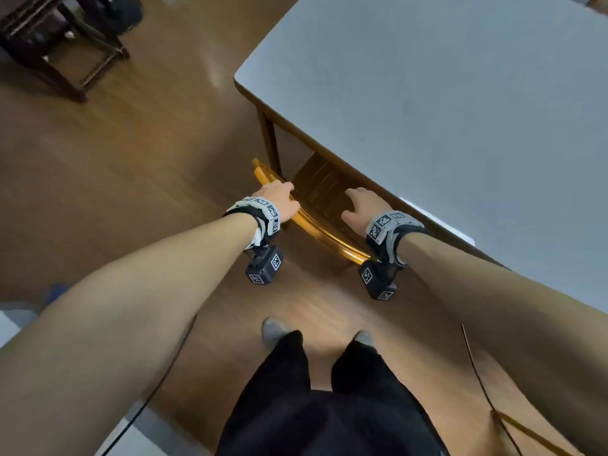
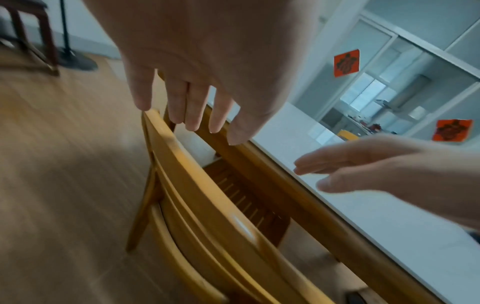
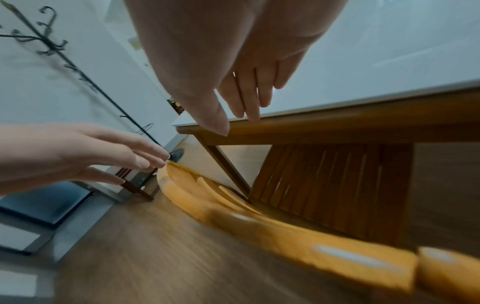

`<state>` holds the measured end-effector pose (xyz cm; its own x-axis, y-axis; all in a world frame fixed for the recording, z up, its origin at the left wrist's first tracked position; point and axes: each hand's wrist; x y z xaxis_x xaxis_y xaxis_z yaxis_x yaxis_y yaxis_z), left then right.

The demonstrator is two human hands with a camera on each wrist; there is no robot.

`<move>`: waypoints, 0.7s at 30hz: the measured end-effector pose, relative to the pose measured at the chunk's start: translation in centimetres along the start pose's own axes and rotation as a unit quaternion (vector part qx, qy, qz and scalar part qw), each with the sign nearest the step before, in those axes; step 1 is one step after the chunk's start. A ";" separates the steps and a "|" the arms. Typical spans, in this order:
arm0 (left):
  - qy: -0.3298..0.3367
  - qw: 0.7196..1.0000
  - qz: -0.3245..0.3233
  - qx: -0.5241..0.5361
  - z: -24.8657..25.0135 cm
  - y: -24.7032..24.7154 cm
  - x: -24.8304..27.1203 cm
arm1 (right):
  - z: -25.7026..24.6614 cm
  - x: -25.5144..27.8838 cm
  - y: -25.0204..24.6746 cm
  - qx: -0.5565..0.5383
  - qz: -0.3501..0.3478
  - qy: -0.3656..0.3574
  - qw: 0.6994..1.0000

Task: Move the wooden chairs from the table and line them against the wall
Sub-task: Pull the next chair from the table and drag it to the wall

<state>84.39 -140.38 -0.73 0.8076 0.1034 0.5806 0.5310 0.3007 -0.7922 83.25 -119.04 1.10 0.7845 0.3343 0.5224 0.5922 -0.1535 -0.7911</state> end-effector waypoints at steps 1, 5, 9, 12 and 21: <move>0.010 1.000 -0.011 -0.003 0.0 0.2 -0.2 | 0.1 0.5 0.7 -0.011 -0.008 0.016 1.000; 0.034 0.999 -0.033 -0.024 -0.7 1.6 -1.3 | 0.8 1.2 3.5 -0.059 -0.047 0.072 0.995; 0.077 0.993 -0.010 -0.086 -1.9 3.2 -1.5 | 0.8 1.5 7.0 -0.097 -0.066 0.097 0.988; 0.094 0.991 -0.012 -0.091 -2.3 3.3 -2.3 | 0.6 1.6 9.3 -0.107 -0.071 0.107 0.986; 0.156 0.960 -0.085 -0.215 -2.6 0.8 -7.4 | 0.0 -1.2 11.6 -0.080 -0.062 0.192 0.976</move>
<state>79.47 -143.42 -6.18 0.7015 -0.2222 0.6772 0.6649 -0.1379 -0.7341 89.14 -121.27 -8.70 0.6982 -0.0092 0.7158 0.6836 -0.2884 -0.6705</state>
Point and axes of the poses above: each hand's wrist, its own x-axis away from the middle knuckle, its own y-axis out of the palm, z = x × y, and after that the axes turned 3 degrees about -y, right-handed
